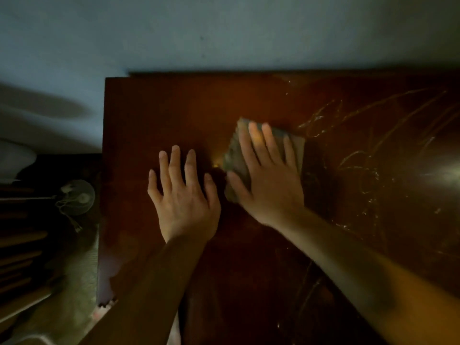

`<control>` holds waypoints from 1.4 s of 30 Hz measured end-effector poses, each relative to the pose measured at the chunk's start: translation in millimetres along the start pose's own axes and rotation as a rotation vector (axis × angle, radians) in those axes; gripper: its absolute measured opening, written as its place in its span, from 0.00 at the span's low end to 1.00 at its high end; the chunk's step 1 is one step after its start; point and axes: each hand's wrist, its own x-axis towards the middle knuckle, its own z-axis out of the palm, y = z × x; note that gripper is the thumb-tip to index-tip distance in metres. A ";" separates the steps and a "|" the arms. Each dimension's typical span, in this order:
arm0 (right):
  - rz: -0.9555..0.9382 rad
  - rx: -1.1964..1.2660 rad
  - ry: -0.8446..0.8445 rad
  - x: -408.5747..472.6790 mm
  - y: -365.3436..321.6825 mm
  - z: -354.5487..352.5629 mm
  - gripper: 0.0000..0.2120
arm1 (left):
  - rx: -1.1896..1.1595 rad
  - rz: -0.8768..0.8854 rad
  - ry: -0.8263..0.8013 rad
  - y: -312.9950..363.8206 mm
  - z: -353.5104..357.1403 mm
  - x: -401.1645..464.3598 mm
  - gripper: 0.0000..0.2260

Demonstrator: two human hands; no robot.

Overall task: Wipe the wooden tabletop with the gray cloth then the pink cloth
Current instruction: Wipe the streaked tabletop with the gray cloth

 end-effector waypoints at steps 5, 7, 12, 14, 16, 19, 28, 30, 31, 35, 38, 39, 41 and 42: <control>-0.021 -0.013 -0.056 19.6 10.1 -0.9 0.37 | 0.011 -0.004 0.008 0.4 -0.1 0.5 0.24; -0.006 -0.033 -0.026 62.5 26.6 -5.9 0.37 | 0.000 -0.013 0.012 -0.6 0.0 0.3 0.24; 0.089 -0.033 -0.010 102.0 47.5 -11.7 0.36 | -0.006 -0.002 0.033 0.6 1.1 0.9 0.23; 0.099 -0.019 0.005 63.5 40.4 -9.4 0.36 | 0.005 -0.003 0.039 -0.6 1.5 0.7 0.24; 0.077 -0.022 -0.020 9.6 34.8 -6.0 0.36 | 0.009 0.000 0.036 0.0 1.9 0.8 0.24; 0.051 -0.024 -0.048 -28.0 32.4 -4.3 0.36 | 0.008 -0.007 0.029 0.4 2.2 2.1 0.24; 0.179 0.005 -0.072 95.3 70.9 -16.9 0.35 | -0.010 -0.008 0.010 -0.4 0.3 1.2 0.25; 0.176 -0.003 -0.024 74.6 62.2 -13.2 0.35 | -0.017 -0.010 0.008 -0.1 -0.3 1.4 0.24; 0.158 -0.006 -0.002 53.7 54.3 -12.4 0.35 | -0.017 -0.011 0.008 -0.3 -0.7 1.6 0.24; 0.053 0.003 -0.043 -41.0 25.0 -3.2 0.36 | -0.021 -0.020 0.002 1.8 -2.8 1.7 0.25; 0.001 -0.007 -0.075 -44.5 27.7 -3.7 0.35 | -0.017 -0.015 0.006 2.8 -3.7 1.6 0.25; -0.012 -0.015 -0.090 -32.2 33.7 -5.5 0.36 | -0.017 -0.011 0.006 2.8 -3.8 1.4 0.24; 0.005 -0.025 -0.092 3.6 49.3 -8.8 0.36 | -0.015 -0.009 0.004 2.0 -3.9 0.7 0.24; 0.038 -0.023 -0.077 23.6 57.9 -9.8 0.35 | -0.014 -0.010 0.002 1.8 -4.0 0.7 0.24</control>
